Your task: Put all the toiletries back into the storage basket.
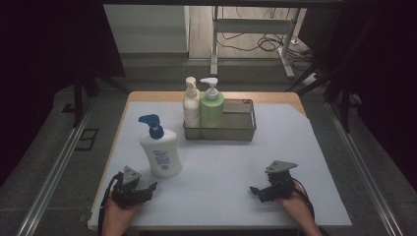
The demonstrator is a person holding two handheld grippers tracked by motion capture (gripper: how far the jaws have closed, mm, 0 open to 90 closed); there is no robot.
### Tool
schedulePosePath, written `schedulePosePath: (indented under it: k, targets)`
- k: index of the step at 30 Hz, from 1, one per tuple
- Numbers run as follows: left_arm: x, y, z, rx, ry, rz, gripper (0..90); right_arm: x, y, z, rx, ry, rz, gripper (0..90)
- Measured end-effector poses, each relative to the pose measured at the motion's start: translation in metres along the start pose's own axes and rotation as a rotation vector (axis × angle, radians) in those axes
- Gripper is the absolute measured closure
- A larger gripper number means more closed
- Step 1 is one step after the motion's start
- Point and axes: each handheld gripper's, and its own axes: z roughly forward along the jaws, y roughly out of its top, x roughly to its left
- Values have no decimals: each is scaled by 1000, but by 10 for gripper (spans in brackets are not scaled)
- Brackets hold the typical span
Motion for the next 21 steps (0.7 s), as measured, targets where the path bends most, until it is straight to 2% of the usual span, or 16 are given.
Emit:
schedulePosePath:
  k: [8, 11, 12, 13, 14, 15, 17, 21]
  targets:
    - [11, 10, -3, 19, -11, -16, 454, 0, 0, 0, -2, -1, 1, 0]
    - [17, 16, -5, 29, 2, -13, 548, 0, 0, 0, -2, -1, 1, 0]
    - [23, 20, -6, 26, 13, -13, 562, 0, 0, 0, -2, -1, 1, 0]
    - [23, 20, -6, 26, 13, -13, 581, 0, 0, 0, -2, -1, 1, 0]
    - [32, 23, -6, 20, 6, -25, 609, 0, 0, 0, -2, -1, 1, 0]
    - [32, 23, -6, 20, 6, -25, 628, 0, 0, 0, -2, -1, 1, 0]
    - [44, 28, -5, 10, -9, -42, 688, 0, 0, 0, -2, 0, 1, 0]
    - [52, 35, -1, 5, -15, -39, 800, 0, 0, 0, -2, -1, 0, 0]
